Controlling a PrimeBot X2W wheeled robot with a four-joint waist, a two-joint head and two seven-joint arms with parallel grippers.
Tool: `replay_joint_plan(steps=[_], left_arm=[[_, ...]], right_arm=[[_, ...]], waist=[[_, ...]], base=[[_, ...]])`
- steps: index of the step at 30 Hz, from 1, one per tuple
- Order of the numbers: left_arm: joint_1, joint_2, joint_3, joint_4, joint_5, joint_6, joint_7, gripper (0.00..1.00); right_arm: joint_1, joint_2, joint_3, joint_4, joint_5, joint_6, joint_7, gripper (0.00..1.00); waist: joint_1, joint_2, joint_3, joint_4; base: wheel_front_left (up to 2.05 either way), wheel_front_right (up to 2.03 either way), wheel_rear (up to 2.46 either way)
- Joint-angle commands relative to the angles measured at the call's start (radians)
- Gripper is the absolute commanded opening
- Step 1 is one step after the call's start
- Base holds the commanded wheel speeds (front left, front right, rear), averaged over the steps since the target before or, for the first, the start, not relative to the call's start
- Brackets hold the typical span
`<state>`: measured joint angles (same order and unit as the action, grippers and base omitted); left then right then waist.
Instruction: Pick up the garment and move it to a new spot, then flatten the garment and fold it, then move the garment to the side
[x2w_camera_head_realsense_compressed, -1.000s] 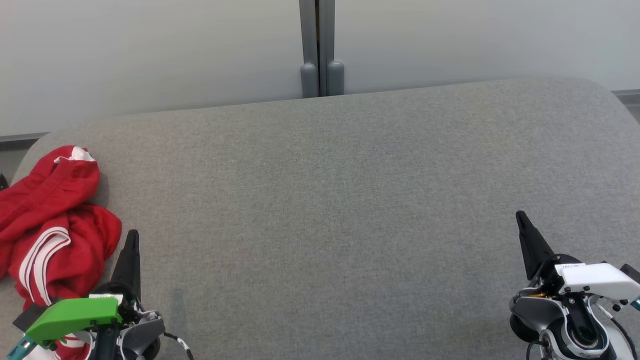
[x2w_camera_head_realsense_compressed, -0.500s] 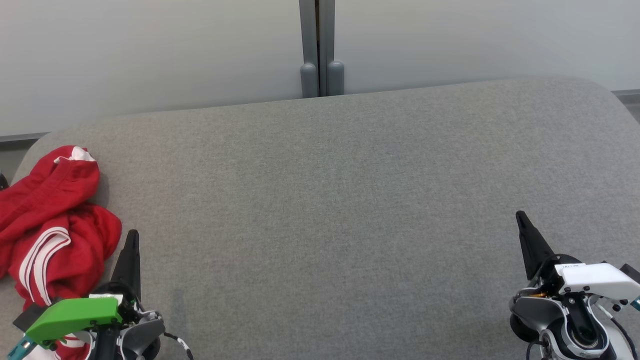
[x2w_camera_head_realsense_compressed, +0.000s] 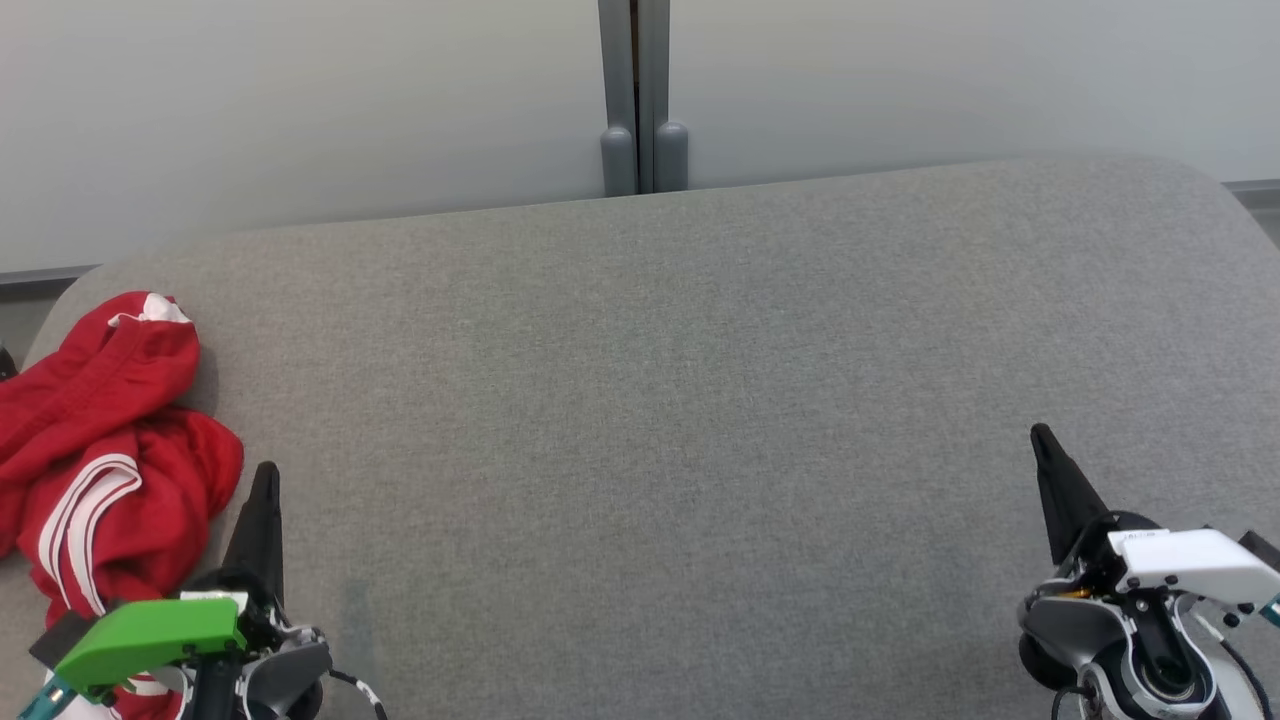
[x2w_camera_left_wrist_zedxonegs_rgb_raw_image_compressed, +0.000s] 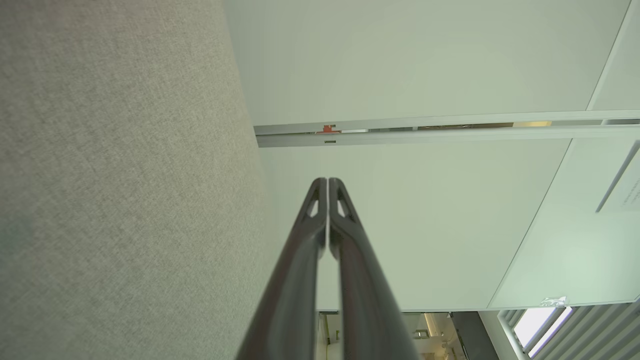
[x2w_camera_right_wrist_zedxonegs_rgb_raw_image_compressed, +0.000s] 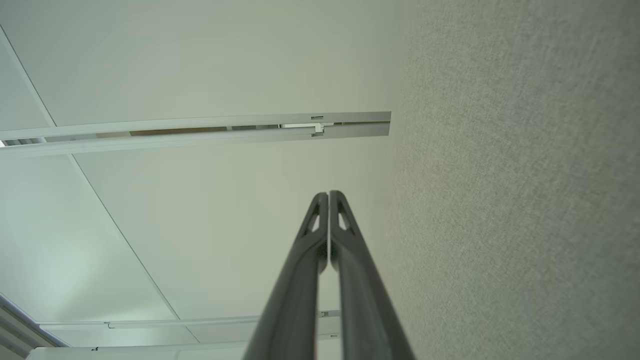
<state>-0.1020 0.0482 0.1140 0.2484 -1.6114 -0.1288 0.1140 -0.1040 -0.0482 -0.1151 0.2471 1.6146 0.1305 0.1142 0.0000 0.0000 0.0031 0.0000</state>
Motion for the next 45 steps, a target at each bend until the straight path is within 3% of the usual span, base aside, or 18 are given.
replay_joint_plan(steps=[1, 20, 37, 45], left_arm=[[0.002, -0.001, 0.000, 0.004, 0.000, 0.000, -0.001, 1.00], [-0.006, -0.002, -0.037, -0.021, 0.050, -0.001, -0.085, 1.00], [0.002, -0.001, -0.043, -0.093, 0.414, -0.001, -0.154, 1.00], [0.013, 0.000, -0.074, -0.093, 0.611, 0.020, -0.181, 1.00]], right_arm=[[0.002, 0.001, 0.001, 0.003, 0.000, 0.000, 0.000, 1.00], [-0.009, 0.001, 0.072, -0.024, -0.072, 0.000, -0.085, 1.00], [-0.025, -0.013, 0.150, -0.106, -0.312, 0.000, -0.153, 1.00], [-0.027, -0.030, 0.190, -0.125, -0.518, 0.000, -0.181, 1.00]], waist=[[0.0000, 0.0000, 0.000, 0.000], [0.0000, 0.0000, 0.004, -0.003], [0.0000, 0.0000, 0.005, -0.003], [0.0000, 0.0000, 0.004, -0.006]], base=[[0.00, 0.00, 0.00], [0.00, 0.00, 0.00], [0.00, 0.00, 0.00], [0.00, 0.00, 0.00]])
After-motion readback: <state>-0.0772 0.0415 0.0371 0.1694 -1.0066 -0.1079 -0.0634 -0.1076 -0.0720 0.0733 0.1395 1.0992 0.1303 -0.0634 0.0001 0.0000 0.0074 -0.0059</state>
